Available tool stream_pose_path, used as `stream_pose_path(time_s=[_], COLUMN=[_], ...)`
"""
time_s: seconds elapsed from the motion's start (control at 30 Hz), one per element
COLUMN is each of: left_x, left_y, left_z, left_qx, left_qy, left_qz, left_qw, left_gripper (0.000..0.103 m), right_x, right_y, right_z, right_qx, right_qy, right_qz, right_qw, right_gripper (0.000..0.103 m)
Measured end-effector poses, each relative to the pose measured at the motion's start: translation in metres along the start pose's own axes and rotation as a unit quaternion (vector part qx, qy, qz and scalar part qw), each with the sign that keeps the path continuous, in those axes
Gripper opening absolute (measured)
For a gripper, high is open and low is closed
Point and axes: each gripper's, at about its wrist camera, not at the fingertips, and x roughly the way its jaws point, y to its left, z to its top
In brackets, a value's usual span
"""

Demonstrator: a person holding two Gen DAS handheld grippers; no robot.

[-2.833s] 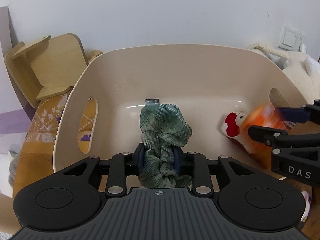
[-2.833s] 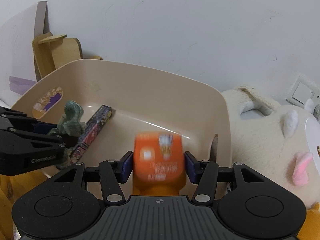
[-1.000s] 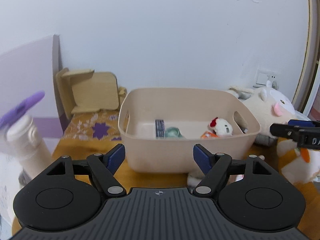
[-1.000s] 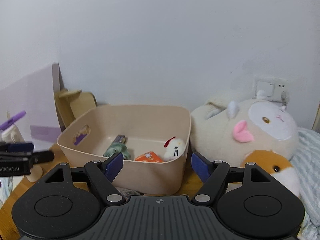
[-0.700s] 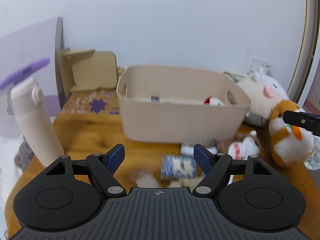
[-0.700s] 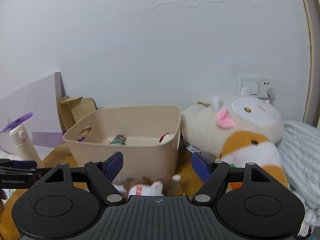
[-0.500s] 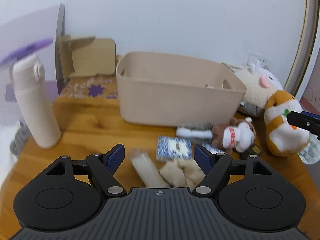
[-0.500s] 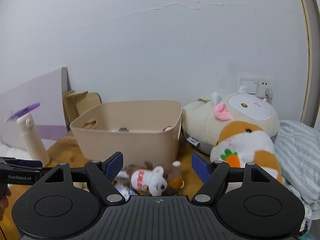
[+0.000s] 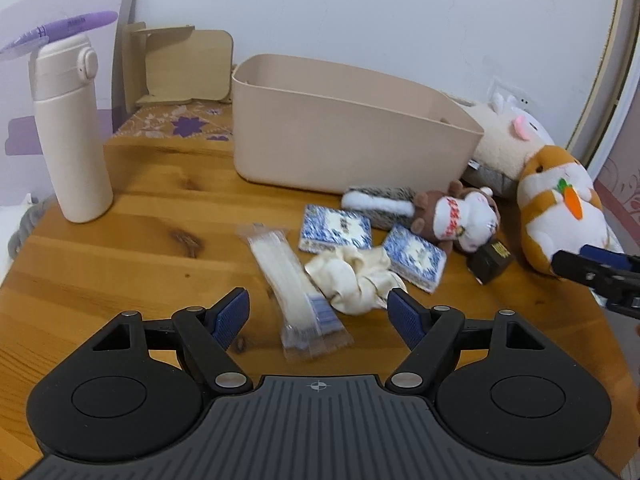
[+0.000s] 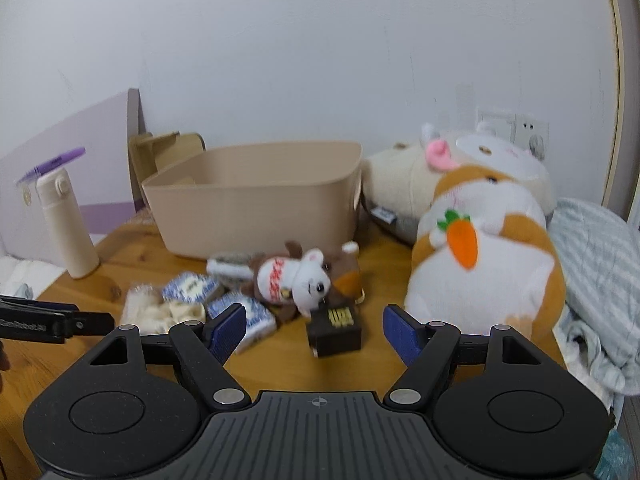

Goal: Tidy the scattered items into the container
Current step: 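Grasp the wrapped snack with the left tool while the right grasps the black box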

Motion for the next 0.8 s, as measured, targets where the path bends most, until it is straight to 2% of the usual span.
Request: stream_pose_path(time_s=[0.37, 0.6, 0.8], left_x=[0.019, 0.041, 0.051], left_y=[-0.005, -0.002, 0.005], left_z=[-0.014, -0.016, -0.010], left_qx=[-0.020, -0.031, -0.033], left_qy=[0.027, 0.042, 0.031], left_qz=[-0.015, 0.011, 0.032], left_qw=[0.9993, 0.9986, 0.9985], left_gripper=[0.078, 0.079, 0.079], right_x=[0.027, 0.050, 0.069], right_y=[-0.001, -0.003, -0.003], right_z=[-0.017, -0.021, -0.021], right_qx=[-0.007, -0.007, -0.014], right_qy=[0.039, 0.060, 0.072], right_qz=[-0.011, -0.015, -0.021], right_qw=[0.999, 0.998, 0.997], right_gripper=[0.077, 0.077, 0.077])
